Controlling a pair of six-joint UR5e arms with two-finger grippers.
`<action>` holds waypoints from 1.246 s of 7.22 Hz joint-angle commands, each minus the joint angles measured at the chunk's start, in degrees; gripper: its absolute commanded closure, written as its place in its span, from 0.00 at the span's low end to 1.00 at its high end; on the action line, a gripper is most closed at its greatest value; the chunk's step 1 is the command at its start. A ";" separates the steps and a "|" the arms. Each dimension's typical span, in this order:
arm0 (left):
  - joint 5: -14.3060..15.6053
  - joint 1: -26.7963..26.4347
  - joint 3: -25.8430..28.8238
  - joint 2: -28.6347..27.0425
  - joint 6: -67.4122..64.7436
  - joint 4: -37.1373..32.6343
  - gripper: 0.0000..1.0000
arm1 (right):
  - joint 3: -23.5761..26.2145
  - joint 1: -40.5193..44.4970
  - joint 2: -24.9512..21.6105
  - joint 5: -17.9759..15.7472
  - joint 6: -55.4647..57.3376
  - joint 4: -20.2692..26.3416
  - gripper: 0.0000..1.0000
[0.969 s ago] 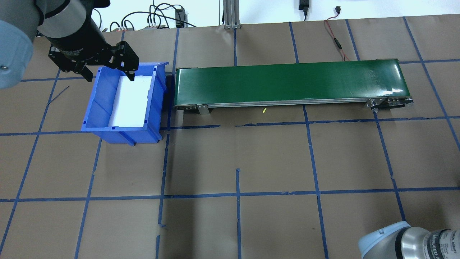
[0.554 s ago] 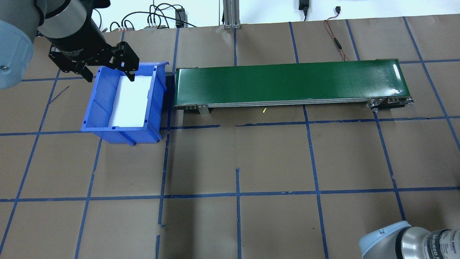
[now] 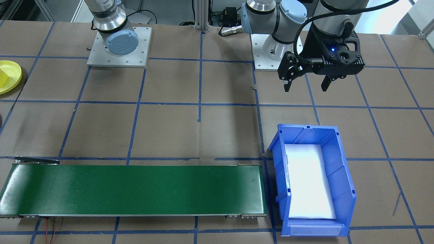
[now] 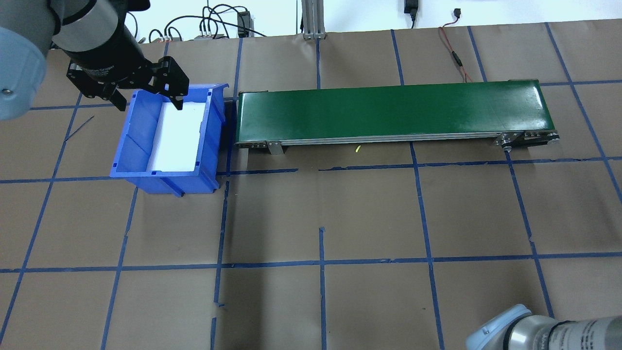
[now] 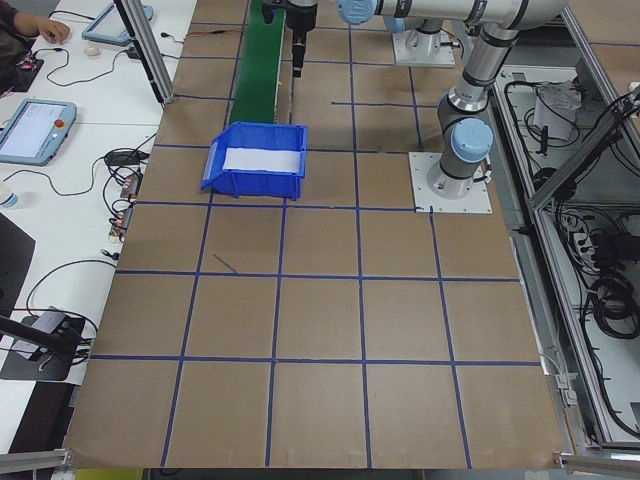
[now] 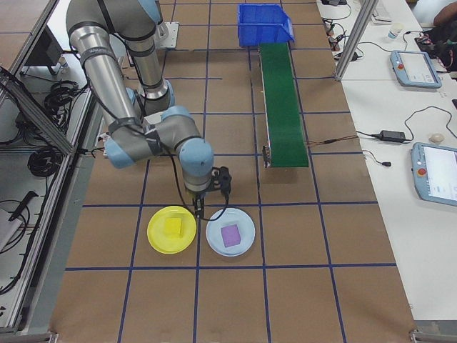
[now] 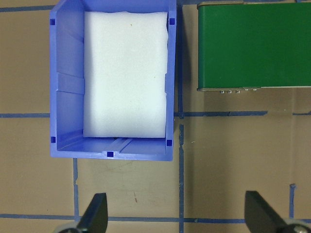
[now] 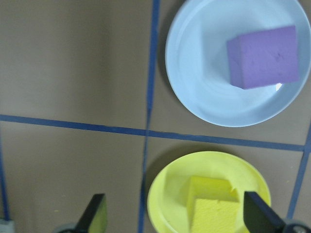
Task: Move block left to right into plate
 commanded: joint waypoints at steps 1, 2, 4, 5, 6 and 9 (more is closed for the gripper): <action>0.00 0.00 0.00 0.00 0.00 0.00 0.00 | -1.62 15.38 -7.58 -0.01 22.66 8.00 0.00; 0.00 0.00 0.00 0.00 0.00 0.00 0.00 | -4.33 23.20 -7.69 0.08 32.14 10.88 0.00; 0.00 0.00 0.00 0.00 0.00 0.09 0.00 | -8.13 39.55 -7.60 0.42 55.32 15.04 0.00; 0.00 0.00 0.00 0.00 0.00 0.00 0.00 | -8.49 46.85 -7.08 3.04 65.62 14.87 0.00; 0.00 0.00 0.00 0.00 0.00 0.09 0.00 | -8.66 52.84 -6.98 4.63 71.46 14.87 0.00; 0.00 0.00 0.09 0.00 0.00 0.00 0.00 | -8.32 55.98 -7.86 6.05 69.88 8.48 0.00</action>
